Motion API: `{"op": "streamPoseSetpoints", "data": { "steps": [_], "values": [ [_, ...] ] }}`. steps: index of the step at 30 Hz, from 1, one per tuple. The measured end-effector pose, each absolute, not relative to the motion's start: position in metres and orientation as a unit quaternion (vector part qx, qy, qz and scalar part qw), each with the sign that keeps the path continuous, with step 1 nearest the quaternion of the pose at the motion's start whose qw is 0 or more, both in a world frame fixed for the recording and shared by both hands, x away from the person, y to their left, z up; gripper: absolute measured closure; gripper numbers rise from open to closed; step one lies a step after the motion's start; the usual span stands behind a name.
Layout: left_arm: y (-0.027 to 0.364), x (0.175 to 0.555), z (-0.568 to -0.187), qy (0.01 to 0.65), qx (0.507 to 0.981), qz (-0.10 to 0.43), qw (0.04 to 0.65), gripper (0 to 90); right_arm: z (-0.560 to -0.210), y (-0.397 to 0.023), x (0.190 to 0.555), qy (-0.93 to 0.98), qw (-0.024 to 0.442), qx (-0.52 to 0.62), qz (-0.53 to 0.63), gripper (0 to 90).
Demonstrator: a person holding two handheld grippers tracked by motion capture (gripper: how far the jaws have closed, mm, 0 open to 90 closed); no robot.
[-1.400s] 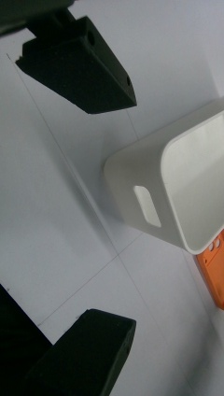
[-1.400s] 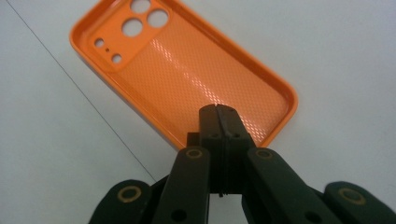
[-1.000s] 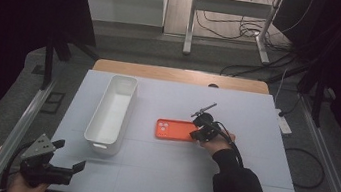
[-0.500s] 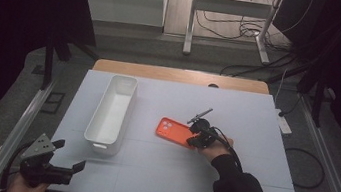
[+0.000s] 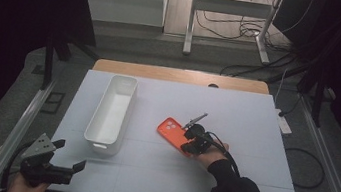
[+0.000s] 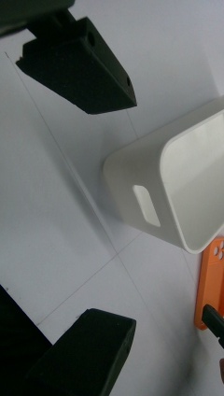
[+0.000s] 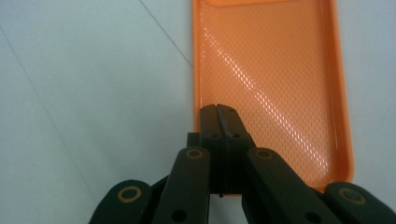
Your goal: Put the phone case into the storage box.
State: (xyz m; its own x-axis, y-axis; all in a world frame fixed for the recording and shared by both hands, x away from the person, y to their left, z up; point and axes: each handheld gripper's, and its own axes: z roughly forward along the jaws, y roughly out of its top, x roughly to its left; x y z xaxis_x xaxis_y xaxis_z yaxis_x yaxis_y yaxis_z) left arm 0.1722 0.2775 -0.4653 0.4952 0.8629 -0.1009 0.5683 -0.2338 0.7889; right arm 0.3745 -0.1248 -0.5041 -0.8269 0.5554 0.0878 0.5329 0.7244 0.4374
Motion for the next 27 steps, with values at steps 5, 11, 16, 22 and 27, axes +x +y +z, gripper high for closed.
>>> {"op": "streamPoseSetpoints", "data": {
  "steps": [5,11,16,22,27],
  "values": [
    [0.277,0.172,-0.465,0.468,0.764,0.182,0.405,1.0,-0.504,-0.12,0.371,0.929,0.018,0.291,0.229,89.5],
    [0.277,0.172,-0.465,0.468,0.764,0.182,0.405,1.1,-0.502,-0.113,0.365,0.931,0.012,0.278,0.235,89.5],
    [0.277,0.172,-0.465,0.468,0.764,0.181,0.405,1.1,-0.503,-0.105,0.36,0.935,0.016,0.267,0.233,89.5],
    [0.277,0.172,-0.465,0.468,0.764,0.182,0.405,1.1,-0.501,-0.106,0.361,0.934,0.018,0.269,0.235,89.5],
    [0.277,0.172,-0.465,0.467,0.765,0.182,0.405,1.1,-0.491,-0.114,0.364,0.927,0.035,0.276,0.253,89.4]
  ]
}}
